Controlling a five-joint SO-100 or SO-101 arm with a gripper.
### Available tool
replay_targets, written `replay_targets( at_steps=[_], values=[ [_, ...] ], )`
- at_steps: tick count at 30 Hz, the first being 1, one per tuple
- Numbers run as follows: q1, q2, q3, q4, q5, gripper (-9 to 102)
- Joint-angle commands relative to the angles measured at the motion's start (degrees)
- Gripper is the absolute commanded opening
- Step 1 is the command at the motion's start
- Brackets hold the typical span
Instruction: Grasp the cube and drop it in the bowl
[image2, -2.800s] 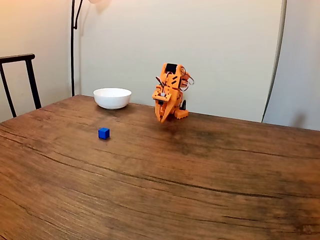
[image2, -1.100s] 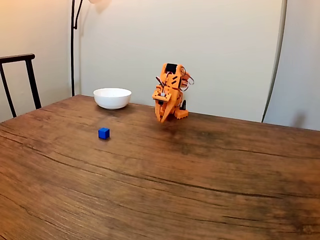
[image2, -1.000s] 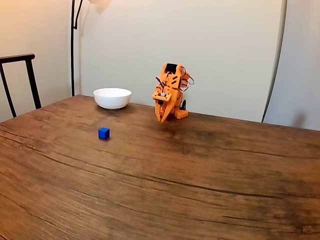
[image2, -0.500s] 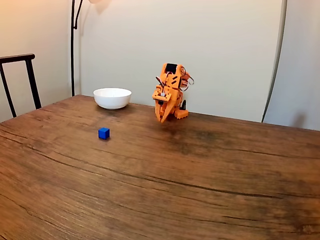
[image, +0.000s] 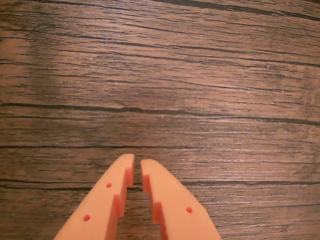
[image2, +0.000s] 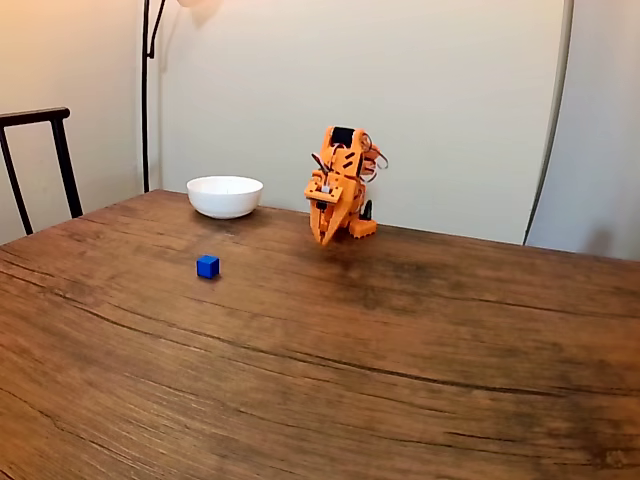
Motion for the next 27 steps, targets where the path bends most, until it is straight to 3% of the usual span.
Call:
replay_targets(
  at_steps=[1, 21, 27],
  values=[
    [0.0, -0.9, -0.2, 3.5, 0.2, 0],
    [-0.4, -0.4, -0.3, 2.5, -0.5, 0],
    [-0.5, -0.4, -0.4, -9.5, 0.1, 0]
  ],
)
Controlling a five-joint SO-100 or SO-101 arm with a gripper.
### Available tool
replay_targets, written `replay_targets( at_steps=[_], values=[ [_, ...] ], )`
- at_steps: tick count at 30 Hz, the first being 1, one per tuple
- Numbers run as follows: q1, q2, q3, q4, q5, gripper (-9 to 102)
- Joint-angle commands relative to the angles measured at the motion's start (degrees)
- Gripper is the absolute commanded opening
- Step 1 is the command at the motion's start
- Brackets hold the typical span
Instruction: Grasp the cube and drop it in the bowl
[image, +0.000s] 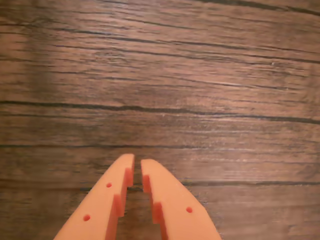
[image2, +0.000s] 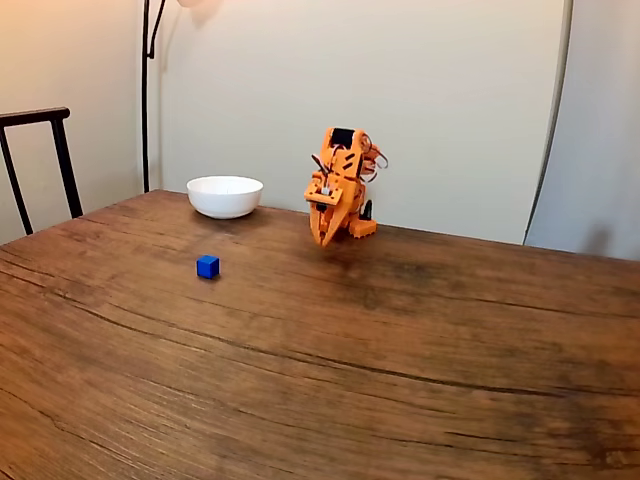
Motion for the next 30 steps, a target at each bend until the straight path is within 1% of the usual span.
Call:
replay_targets(
  at_steps=[1, 5, 12, 17, 21, 30],
  values=[
    [-0.4, 0.5, -0.4, -6.4, 0.4, 0],
    [-2.3, 0.5, -3.1, -11.8, 0.5, 0],
    [-1.8, -0.3, -15.2, -11.5, 0.7, 0],
    [1.9, -0.4, -21.0, -11.5, 0.8, 0],
    [5.4, -0.5, -24.5, -11.5, 3.2, 0],
    [11.4, -2.1, -30.2, -12.1, 3.2, 0]
  ],
)
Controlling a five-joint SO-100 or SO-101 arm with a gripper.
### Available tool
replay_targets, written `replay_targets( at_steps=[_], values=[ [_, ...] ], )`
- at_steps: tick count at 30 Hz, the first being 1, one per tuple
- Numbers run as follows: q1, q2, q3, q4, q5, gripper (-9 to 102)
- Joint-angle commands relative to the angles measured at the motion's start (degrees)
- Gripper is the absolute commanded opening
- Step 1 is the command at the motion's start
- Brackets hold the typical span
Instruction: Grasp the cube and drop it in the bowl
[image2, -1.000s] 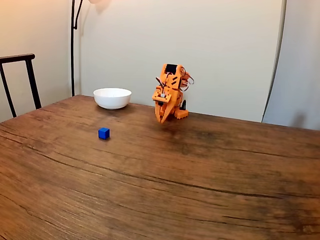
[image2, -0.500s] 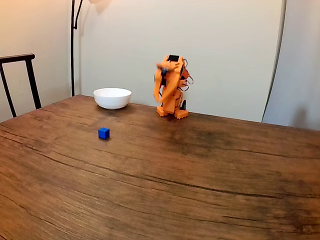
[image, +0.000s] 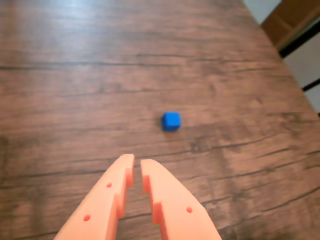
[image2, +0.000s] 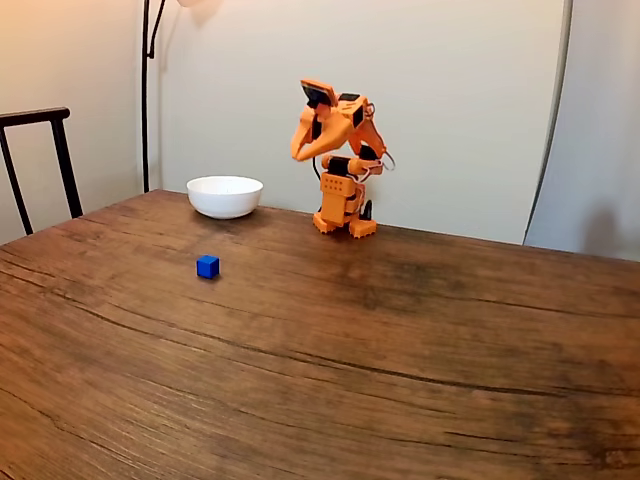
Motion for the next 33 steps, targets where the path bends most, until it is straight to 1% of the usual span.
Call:
replay_targets(
  at_steps=[1, 4, 10, 15, 23, 33],
  values=[
    [1.1, -3.4, -5.1, -1.7, 0.2, 0],
    [1.1, -12.4, -10.7, -1.8, 0.4, 0],
    [2.5, -34.6, -26.6, -1.8, 5.4, 0],
    [3.1, -47.7, -37.3, -1.8, 5.9, 0],
    [3.1, -63.5, -46.0, -1.8, 5.7, 0],
    [5.6, -77.2, -53.3, -1.8, 5.5, 0]
  ],
)
